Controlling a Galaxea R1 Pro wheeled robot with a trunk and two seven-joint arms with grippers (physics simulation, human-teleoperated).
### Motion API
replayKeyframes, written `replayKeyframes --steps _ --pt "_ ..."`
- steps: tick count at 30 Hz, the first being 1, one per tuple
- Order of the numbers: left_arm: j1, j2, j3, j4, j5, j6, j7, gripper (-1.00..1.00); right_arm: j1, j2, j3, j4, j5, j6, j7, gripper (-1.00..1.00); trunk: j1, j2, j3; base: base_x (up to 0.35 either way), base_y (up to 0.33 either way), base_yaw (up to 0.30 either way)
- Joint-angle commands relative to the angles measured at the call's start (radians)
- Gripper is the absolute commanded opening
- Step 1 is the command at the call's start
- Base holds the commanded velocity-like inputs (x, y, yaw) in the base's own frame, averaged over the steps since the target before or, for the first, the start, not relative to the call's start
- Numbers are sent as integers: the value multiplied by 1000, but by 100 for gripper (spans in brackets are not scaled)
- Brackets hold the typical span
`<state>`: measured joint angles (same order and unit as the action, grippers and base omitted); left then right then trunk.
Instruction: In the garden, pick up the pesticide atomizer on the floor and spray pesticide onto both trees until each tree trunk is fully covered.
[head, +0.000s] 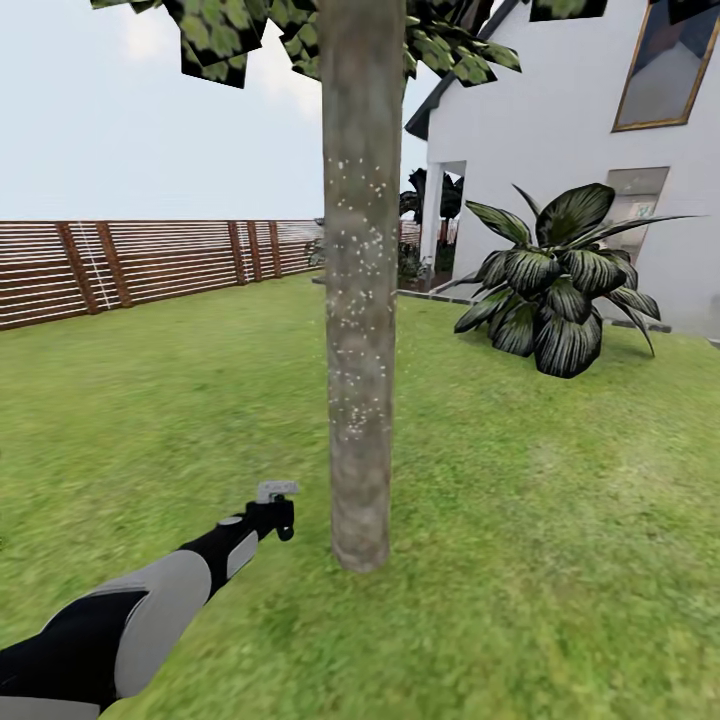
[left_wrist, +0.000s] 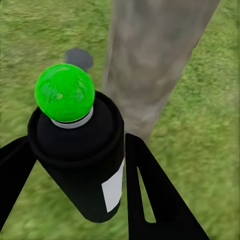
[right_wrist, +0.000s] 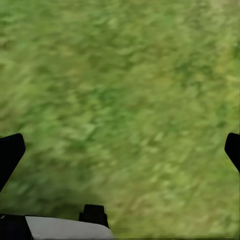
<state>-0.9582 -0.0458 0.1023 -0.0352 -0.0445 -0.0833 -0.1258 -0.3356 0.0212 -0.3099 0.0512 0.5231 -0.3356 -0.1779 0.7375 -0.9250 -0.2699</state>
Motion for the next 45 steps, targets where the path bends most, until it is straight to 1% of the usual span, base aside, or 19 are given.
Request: replayKeyframes --steps 1,3,5,7,11,19,21,24,26,30,38,40,43,45 --pt "0 0 0 0 0 1 0 -100 6 0 0 1 0 1 0 100 0 0 0 0 256 0" --pt "1 0 0 0 0 3 0 -100 33 3 1 2 0 2 1 100 0 0 0 0 304 0" --pt "1 0 0 0 0 4 0 -100 45 14 0 2 0 2 0 100 0 0 0 0 322 0" --pt "1 -1 0 0 0 5 -1 -100 52 21 0 3 0 2 0 100 0 0 0 33 334 0" --pt "1 -3 -1 0 0 8 -4 -100 56 26 0 3 0 1 0 100 0 0 0 111 340 -140" --pt "1 -4 -1 0 0 10 -57 -100 61 30 0 4 0 1 1 100 0 0 1 179 343 -278" --pt "1 -6 -1 0 0 10 -61 -100 64 31 0 3 0 1 2 100 0 0 2 143 348 -296" --pt "1 -19 -1 0 0 10 -62 -100 66 31 0 4 1 1 2 100 0 0 4 74 349 -296" --pt "1 -21 -1 0 0 10 -63 -100 67 31 0 3 0 1 2 100 0 0 5 25 350 -296" --pt "1 -23 -1 0 0 10 -63 -100 67 31 0 3 0 1 2 100 0 0 7 5 350 -279" --pt "1 -23 -1 0 0 11 -64 -100 67 31 0 3 0 1 2 100 0 0 7 0 350 -134" --pt "1 -23 -1 0 0 11 -75 -100 67 31 0 3 0 1 2 100 0 0 7 0 350 -265" --pt "1 -23 -1 0 0 11 -125 -100 67 31 0 3 0 1 2 100 0 0 7 0 350 -285" --pt "1 -23 -1 0 0 11 -137 -100 67 31 0 4 0 1 2 100 0 0 7 0 350 -295"
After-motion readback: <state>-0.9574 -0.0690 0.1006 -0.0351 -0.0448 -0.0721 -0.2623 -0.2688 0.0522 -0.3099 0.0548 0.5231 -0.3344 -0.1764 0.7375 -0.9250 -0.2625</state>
